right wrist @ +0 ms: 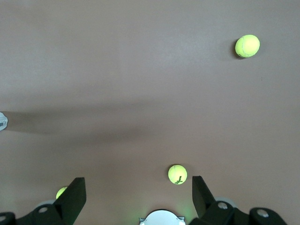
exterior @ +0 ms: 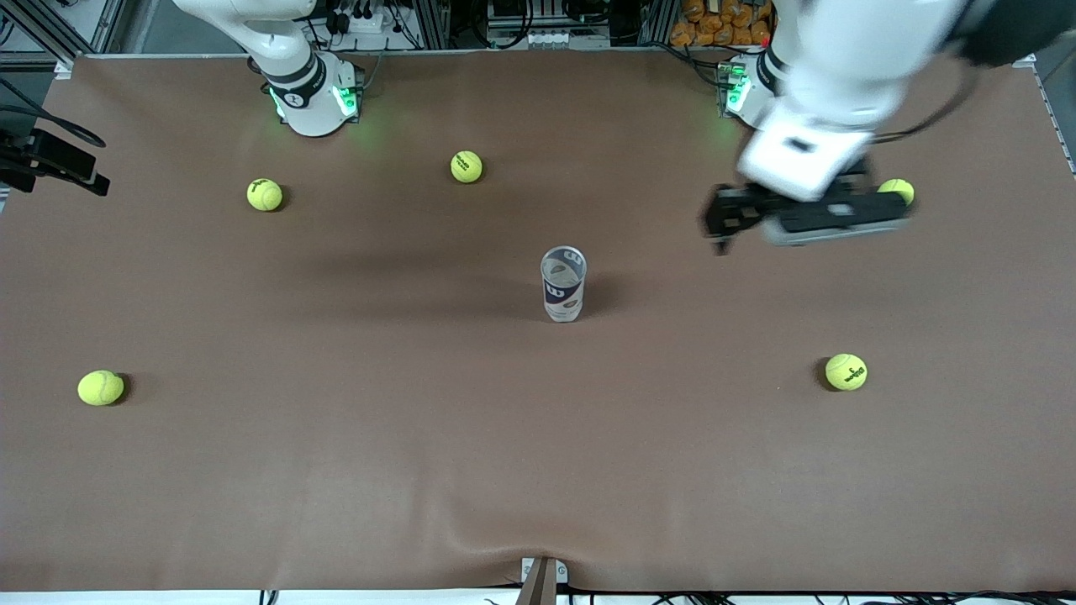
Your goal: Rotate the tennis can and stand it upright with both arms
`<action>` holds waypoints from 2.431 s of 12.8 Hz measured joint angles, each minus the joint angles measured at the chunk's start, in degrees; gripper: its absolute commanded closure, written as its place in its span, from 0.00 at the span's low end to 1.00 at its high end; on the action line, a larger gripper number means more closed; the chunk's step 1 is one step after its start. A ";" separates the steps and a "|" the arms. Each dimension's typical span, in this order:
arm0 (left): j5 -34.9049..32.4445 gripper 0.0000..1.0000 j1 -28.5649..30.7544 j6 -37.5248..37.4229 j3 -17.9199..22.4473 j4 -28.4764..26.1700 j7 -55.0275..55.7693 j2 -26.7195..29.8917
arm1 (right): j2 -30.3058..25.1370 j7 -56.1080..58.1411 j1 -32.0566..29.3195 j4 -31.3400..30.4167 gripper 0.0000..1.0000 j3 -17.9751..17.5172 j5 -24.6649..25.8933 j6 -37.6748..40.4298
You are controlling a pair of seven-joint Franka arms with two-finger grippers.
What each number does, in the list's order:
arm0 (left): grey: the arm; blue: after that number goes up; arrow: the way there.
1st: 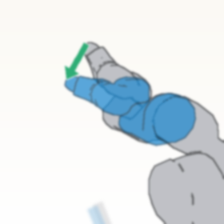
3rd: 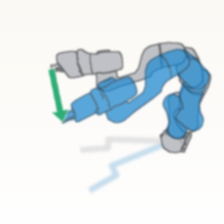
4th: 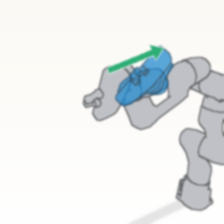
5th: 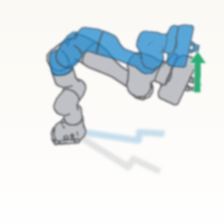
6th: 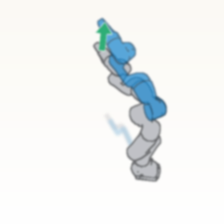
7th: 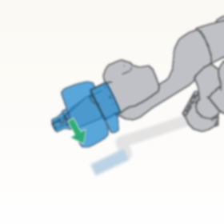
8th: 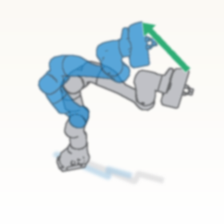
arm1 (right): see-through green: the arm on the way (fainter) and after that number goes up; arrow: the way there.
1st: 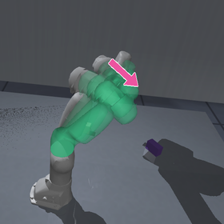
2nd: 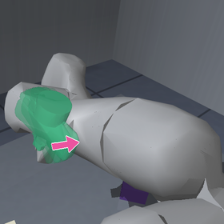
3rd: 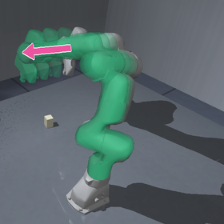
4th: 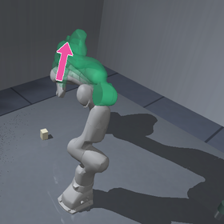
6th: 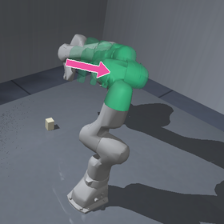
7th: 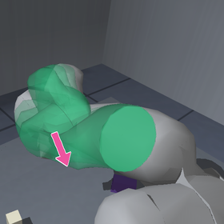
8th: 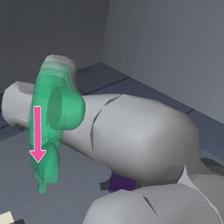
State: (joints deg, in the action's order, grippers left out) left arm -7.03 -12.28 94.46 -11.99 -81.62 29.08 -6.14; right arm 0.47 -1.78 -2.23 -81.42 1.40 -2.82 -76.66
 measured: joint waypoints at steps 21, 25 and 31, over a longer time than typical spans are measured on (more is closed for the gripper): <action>1.52 0.00 12.09 -7.23 -0.28 -0.92 -17.25 4.30 | 0.00 0.00 -0.01 0.03 0.00 0.12 0.05 0.03; 1.52 0.00 12.09 -7.74 -0.34 -0.92 -17.28 4.32 | 0.00 0.00 -0.01 0.03 0.00 0.12 0.05 0.03; 1.52 0.00 13.06 -8.50 -0.25 -0.92 -17.32 4.49 | 0.00 0.00 -0.01 0.03 0.00 0.12 0.05 0.03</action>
State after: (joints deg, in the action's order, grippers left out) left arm -5.51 0.78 85.96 -12.24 -82.54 11.76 -1.65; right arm 0.47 -1.78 -2.25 -81.39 1.51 -2.77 -76.63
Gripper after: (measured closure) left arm 0.000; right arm 0.000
